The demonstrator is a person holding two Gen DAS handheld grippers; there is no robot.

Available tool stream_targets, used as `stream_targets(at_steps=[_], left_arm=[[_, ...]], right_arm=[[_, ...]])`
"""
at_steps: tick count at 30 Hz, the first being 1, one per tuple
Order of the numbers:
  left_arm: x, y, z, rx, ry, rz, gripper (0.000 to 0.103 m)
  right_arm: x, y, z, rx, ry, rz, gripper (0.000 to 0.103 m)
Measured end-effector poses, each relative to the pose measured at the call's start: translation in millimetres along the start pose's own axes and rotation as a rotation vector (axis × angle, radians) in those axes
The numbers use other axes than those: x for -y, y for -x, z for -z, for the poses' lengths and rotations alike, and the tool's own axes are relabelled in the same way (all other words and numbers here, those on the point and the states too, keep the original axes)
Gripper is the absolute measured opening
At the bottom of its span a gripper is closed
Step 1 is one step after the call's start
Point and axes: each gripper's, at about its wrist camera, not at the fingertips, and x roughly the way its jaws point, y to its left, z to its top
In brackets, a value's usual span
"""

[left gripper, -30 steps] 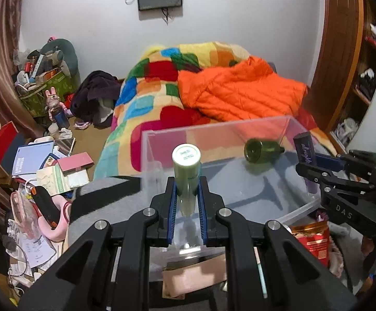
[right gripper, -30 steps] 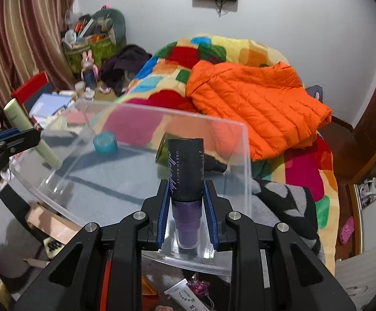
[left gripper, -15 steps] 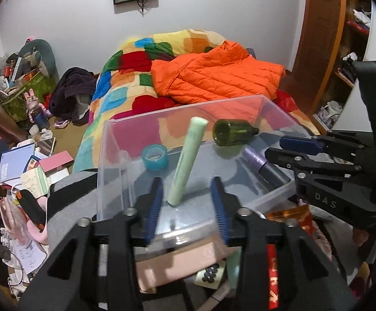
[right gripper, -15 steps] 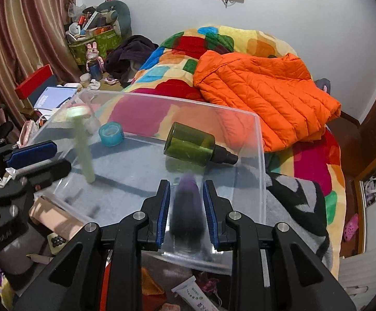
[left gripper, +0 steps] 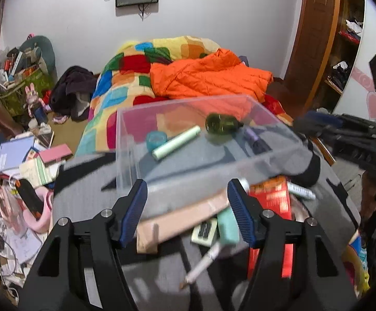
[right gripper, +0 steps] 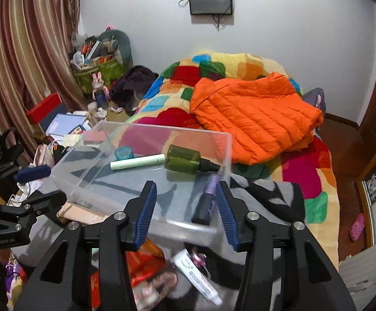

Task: Organize objects
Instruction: 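Lift both items over the clear box and open both tools to release, then grasp the white toothpaste tube with the right tool while the left tool grasps the white pen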

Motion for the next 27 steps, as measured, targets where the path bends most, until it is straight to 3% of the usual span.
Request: stream_targets(at_steps=[5,12,16,17,18,21,23,27], left_arm=[[-1.5,-5.3,29.6,-0.061,0.013,0.024,0.064],[2.1,-30.7,66.7,-0.184,0.029,0.058,0.064],[9.0,-34.9,71.2,-0.176,0.013,0.041,0.063],[10.9,-34.5,70.8,-0.172,0.013,0.040,0.061],[12.4,-34.1,71.5,-0.166,0.013,0.043,0.051],[19.9,-30.2,75.4,-0.159,-0.016,0.039,0.029],[19.9,-27.0,76.4,-0.153,-0.018,0.041,0.026],[19.8,-14.5,86.5,-0.153,-0.011,0.050,0.020]], right_arm=[[12.9,10.4,27.1,-0.028,-0.017,0.012,0.050],[21.7,-10.4,76.7,-0.170,-0.010,0.013,0.050],[24.1,-25.7,88.7,-0.210,-0.008,0.021,0.050],[24.4,-30.0,90.7,-0.219,-0.009,0.025,0.050],[24.2,-32.9,92.0,-0.223,-0.009,0.022,0.050],[23.1,-35.1,94.5,-0.224,-0.009,-0.008,0.029],[19.5,-31.2,96.1,-0.215,0.000,-0.016,0.019],[13.9,-22.0,102.7,-0.209,0.011,-0.010,0.014]])
